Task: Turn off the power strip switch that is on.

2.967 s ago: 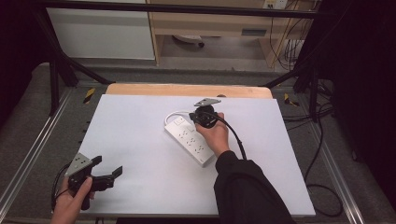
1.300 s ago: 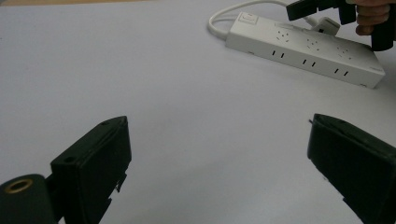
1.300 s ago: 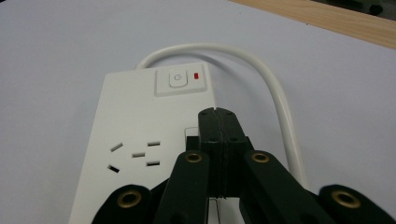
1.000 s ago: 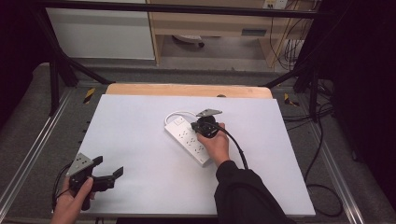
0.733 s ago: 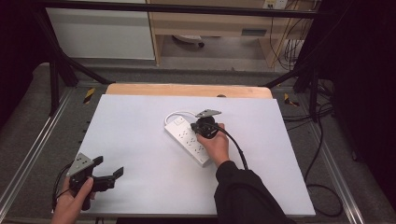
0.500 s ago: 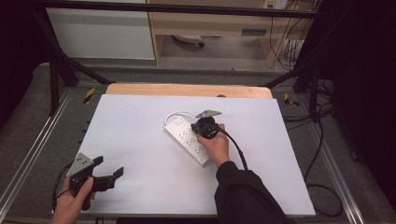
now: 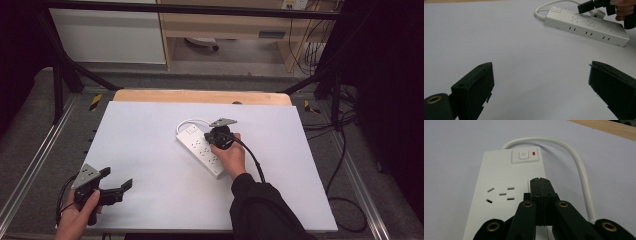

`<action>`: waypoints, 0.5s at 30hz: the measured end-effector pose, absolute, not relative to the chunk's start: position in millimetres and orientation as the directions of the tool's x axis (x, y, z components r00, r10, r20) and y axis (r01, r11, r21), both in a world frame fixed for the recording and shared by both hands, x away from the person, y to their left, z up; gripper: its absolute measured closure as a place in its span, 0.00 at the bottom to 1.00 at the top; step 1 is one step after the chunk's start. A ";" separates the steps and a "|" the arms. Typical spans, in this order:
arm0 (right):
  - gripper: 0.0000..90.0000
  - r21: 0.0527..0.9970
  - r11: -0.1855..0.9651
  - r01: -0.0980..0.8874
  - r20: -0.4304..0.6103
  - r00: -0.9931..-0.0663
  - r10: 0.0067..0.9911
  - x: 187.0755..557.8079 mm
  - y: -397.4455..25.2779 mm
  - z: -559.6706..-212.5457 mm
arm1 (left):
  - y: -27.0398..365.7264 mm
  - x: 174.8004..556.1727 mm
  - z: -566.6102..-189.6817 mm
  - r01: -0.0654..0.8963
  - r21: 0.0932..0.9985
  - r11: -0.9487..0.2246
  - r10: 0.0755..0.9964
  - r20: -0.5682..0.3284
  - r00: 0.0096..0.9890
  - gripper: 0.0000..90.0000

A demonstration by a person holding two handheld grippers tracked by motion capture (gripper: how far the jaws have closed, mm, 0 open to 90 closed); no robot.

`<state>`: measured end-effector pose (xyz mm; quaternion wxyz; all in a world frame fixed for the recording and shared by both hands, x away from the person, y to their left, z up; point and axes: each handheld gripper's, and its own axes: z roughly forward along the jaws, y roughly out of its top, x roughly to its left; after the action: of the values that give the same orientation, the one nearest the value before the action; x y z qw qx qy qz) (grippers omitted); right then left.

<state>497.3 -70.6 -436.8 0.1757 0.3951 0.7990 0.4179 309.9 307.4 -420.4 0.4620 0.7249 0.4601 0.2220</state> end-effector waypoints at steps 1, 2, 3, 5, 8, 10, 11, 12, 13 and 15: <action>1.00 0.807 0.336 0.486 0.052 -0.624 0.779 497.1 -70.5 -436.9 | 307.5 309.9 -420.4 0.462 0.874 -0.150 0.872 -0.103 0.478 0.07; 1.00 0.807 0.336 0.485 0.051 -0.625 0.779 497.0 -70.4 -436.9 | 307.5 309.9 -420.4 0.462 0.874 -0.150 0.872 -0.103 0.478 0.07; 1.00 0.807 0.337 0.484 0.050 -0.625 0.779 496.9 -70.2 -436.9 | 307.5 309.9 -420.4 0.462 0.874 -0.150 0.872 -0.103 0.478 0.07; 1.00 0.809 0.338 0.481 0.048 -0.627 0.777 496.6 -70.1 -437.2 | 307.3 309.8 -420.4 0.463 0.874 -0.149 0.872 -0.105 0.478 0.07; 1.00 0.810 0.339 0.478 0.047 -0.629 0.776 496.3 -69.8 -437.3 | 307.2 309.8 -420.4 0.463 0.874 -0.149 0.872 -0.106 0.479 0.07; 1.00 0.810 0.339 0.479 0.049 -0.630 0.775 495.5 -69.1 -437.4 | 307.2 309.8 -420.4 0.464 0.873 -0.149 0.872 -0.105 0.479 0.07; 1.00 0.810 0.339 0.479 0.049 -0.630 0.775 495.5 -69.1 -437.4 | 307.2 309.7 -420.4 0.464 0.873 -0.149 0.872 -0.105 0.479 0.07; 1.00 0.812 0.338 0.476 0.048 -0.631 0.775 495.4 -68.9 -437.7 | 307.2 309.8 -420.4 0.464 0.873 -0.149 0.872 -0.105 0.479 0.07; 1.00 0.812 0.340 0.475 0.045 -0.632 0.774 495.0 -68.7 -437.8 | 307.1 309.8 -420.4 0.464 0.873 -0.149 0.872 -0.105 0.479 0.07; 1.00 0.812 0.341 0.474 0.044 -0.632 0.773 494.8 -68.6 -437.8 | 307.1 309.8 -420.4 0.463 0.873 -0.149 0.871 -0.105 0.479 0.07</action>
<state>494.8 -68.6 -437.8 0.1779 0.3901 0.7992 0.4213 309.8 307.1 -420.4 0.4622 0.7252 0.4601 0.2206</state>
